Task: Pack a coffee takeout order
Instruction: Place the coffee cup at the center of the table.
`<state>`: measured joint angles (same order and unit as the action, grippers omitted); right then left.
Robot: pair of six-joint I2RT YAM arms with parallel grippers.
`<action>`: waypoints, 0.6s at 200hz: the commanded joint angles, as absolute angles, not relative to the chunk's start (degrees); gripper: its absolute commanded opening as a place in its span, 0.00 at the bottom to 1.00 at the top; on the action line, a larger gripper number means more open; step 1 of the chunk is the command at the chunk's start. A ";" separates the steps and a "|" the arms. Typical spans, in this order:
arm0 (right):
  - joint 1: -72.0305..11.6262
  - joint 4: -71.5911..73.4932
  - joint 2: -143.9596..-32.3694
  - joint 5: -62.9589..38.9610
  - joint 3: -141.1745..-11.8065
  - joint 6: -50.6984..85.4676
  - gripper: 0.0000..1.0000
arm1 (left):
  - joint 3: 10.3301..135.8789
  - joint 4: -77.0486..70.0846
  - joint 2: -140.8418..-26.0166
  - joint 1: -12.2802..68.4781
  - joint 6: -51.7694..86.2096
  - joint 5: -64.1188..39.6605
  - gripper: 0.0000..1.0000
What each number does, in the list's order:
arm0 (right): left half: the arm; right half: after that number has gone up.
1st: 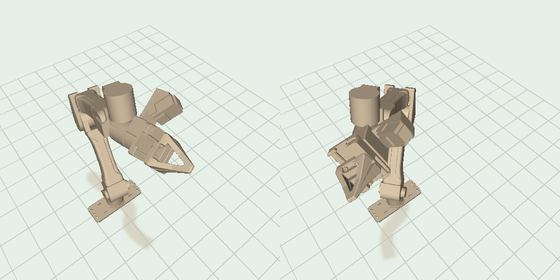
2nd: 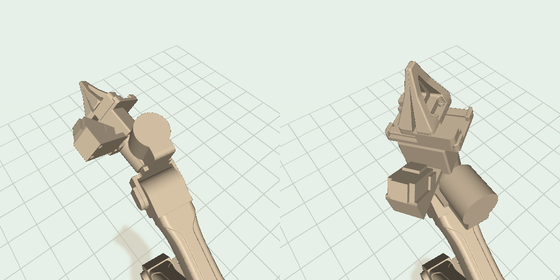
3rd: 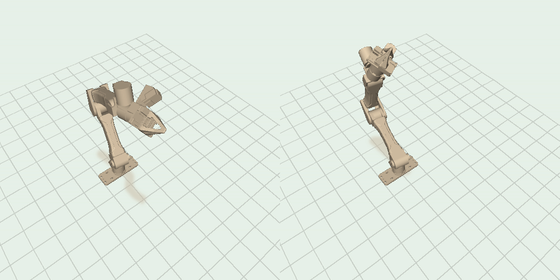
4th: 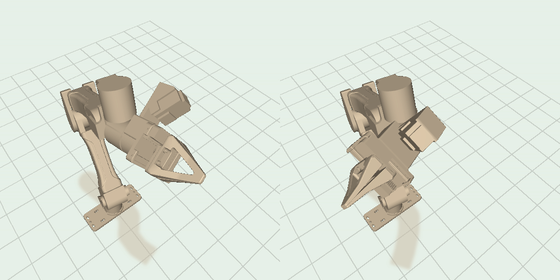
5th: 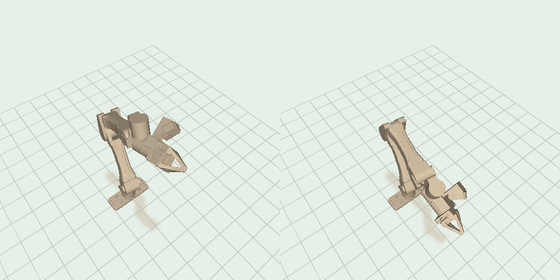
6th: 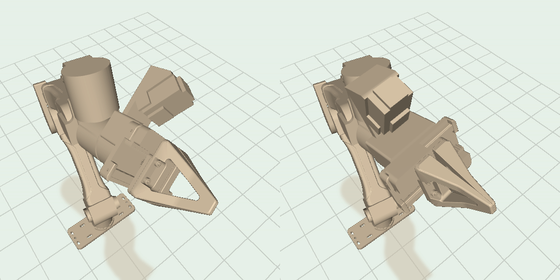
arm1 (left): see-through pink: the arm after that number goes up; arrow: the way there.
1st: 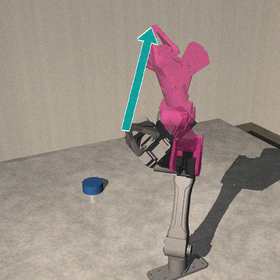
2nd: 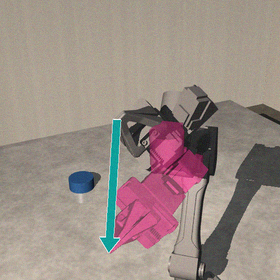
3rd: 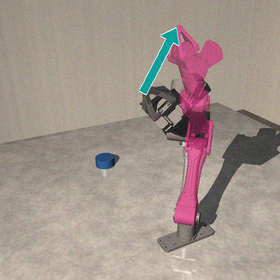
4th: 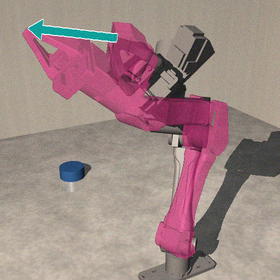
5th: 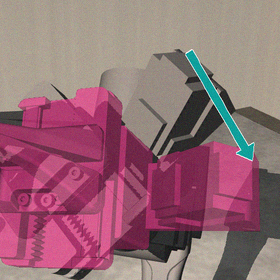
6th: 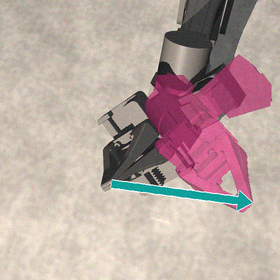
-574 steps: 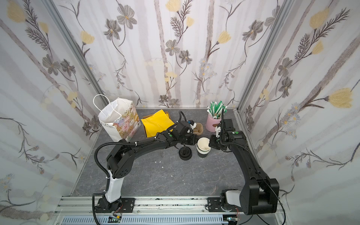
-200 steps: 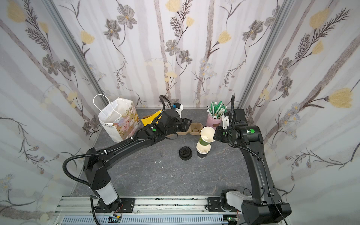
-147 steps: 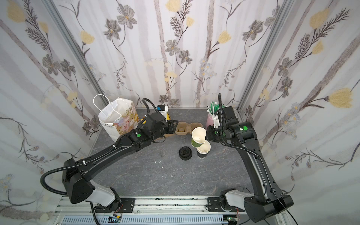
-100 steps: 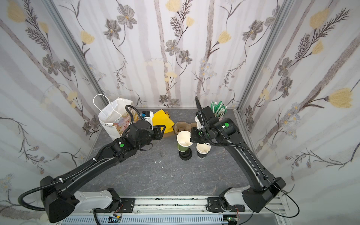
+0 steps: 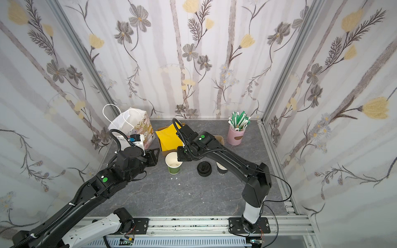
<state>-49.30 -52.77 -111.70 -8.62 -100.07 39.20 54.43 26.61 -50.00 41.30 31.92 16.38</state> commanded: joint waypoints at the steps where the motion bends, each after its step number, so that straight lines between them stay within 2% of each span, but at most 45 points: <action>1: -49.39 -48.25 -115.81 -8.43 -102.96 38.68 0.00 | 54.05 28.03 -49.41 41.22 31.83 17.32 0.39; 55: -49.39 -48.54 -120.85 -5.90 -101.36 33.30 0.00 | 52.81 28.04 -48.80 41.10 32.09 18.30 0.39; 120: -49.39 -45.38 -123.83 -7.59 -100.46 30.46 0.00 | 48.61 27.95 -46.41 41.22 36.36 20.30 0.40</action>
